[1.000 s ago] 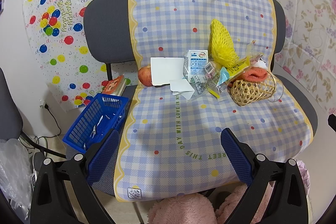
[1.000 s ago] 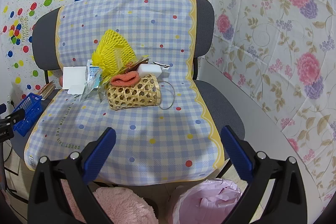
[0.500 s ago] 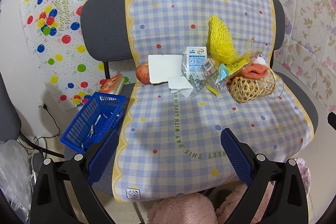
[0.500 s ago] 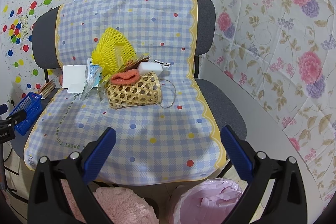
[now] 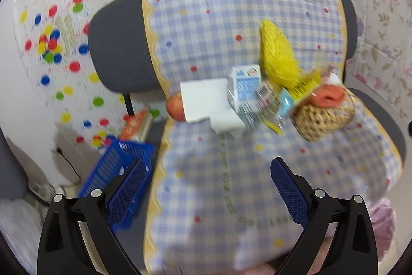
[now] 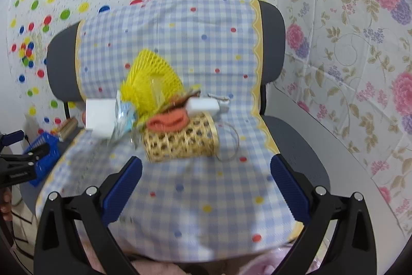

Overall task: Collect trash
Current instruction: 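Reach the left gripper to the yellow foam net and grasp it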

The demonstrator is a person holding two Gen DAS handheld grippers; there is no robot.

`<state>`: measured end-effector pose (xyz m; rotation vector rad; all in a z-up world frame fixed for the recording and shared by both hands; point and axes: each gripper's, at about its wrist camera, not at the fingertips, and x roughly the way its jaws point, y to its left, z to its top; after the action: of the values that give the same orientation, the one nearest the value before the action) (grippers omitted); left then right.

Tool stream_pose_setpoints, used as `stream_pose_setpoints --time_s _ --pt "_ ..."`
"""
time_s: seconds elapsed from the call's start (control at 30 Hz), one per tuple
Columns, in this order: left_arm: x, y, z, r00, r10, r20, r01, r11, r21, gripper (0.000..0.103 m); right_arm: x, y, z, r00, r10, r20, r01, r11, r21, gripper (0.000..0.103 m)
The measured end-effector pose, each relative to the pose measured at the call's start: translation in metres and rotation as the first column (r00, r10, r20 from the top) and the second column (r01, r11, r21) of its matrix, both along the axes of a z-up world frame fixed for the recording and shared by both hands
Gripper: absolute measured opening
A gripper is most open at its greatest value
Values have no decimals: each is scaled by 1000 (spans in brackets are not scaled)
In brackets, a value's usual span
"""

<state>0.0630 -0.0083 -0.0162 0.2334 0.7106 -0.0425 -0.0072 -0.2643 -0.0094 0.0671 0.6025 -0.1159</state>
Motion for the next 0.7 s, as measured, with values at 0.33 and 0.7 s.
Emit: stream_pose_setpoints --time_s 0.33,0.7 --pt "77 -28 14 994 -102 -30 98 988 -116 96 51 -10 1 999 34 17 -34 999 -19 97" --pt "144 -100 -1 971 -238 -23 229 955 -190 95 86 -35 -19 999 24 -23 -26 997 -68 82"
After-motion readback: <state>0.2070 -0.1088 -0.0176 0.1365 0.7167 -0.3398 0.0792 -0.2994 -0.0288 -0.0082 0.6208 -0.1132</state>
